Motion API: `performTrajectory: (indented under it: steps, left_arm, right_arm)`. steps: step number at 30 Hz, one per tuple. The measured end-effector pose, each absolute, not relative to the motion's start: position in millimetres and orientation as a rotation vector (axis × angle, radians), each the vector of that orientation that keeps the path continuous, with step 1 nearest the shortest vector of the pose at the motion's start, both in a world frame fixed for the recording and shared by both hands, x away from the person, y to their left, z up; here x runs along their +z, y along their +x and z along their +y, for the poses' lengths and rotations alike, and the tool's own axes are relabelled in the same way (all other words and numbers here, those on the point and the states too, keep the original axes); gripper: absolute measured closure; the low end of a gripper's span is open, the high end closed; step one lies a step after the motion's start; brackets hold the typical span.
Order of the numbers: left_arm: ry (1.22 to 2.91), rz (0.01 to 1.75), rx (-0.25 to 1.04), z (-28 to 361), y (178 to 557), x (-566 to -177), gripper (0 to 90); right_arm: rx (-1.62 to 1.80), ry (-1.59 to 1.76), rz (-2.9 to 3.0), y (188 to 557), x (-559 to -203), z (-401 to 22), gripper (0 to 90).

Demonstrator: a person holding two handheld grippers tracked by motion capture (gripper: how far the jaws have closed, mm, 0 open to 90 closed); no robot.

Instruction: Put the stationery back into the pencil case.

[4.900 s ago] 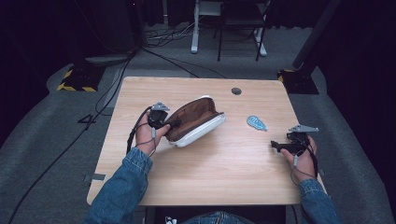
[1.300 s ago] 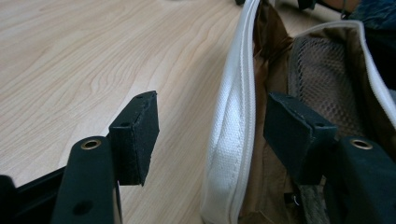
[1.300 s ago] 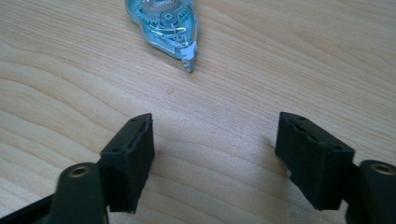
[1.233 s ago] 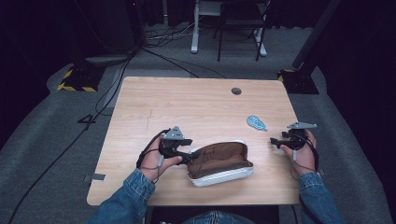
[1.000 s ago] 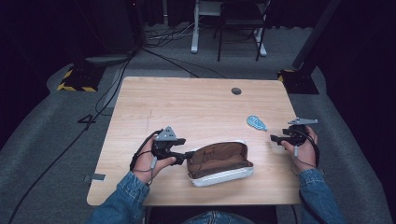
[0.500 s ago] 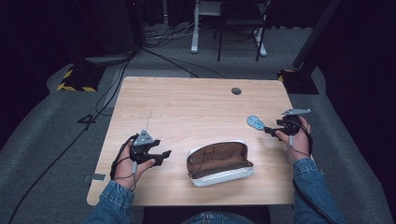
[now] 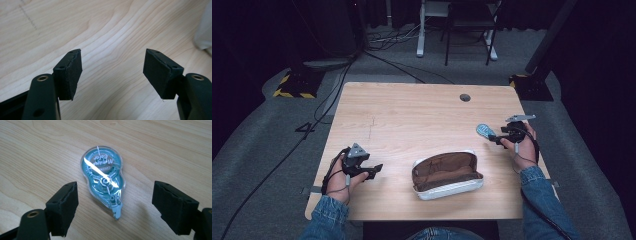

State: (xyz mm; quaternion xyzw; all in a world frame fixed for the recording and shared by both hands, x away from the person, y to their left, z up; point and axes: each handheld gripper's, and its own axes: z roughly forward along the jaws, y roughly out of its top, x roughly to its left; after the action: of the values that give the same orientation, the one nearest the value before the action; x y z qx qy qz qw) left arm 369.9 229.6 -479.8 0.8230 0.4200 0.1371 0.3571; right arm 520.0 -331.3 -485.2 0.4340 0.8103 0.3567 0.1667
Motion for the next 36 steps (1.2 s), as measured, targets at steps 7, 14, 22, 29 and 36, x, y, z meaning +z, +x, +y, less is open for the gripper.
performTrajectory:
  steps: [7, 14, 22, 29, 36]
  left_arm:
    - [2.13, 1.134, 0.345, 239.5, 374.3, -491.6, 31.0]
    - [2.127, 1.145, 0.331, 244.0, 376.7, -497.8, 29.4]
    - [2.148, 1.117, 0.417, 244.6, 378.4, -504.1, 15.1]
    - [2.15, 1.119, 0.421, 244.5, 378.8, -504.2, 14.5]
    - [2.147, 1.121, 0.42, 244.3, 378.8, -504.3, 14.4]
  right_arm:
    - [1.055, 1.253, 2.248, 523.4, -491.6, -324.0, 28.0]
    - [1.042, 1.211, 2.258, 526.8, -501.0, -314.2, 21.8]
    - [1.011, 1.187, 2.275, 530.9, -503.1, -305.2, 21.8]
    - [1.046, 1.157, 2.275, 529.6, -502.3, -307.8, 45.0]
    - [1.047, 1.165, 2.263, 525.4, -501.8, -307.7, 49.9]
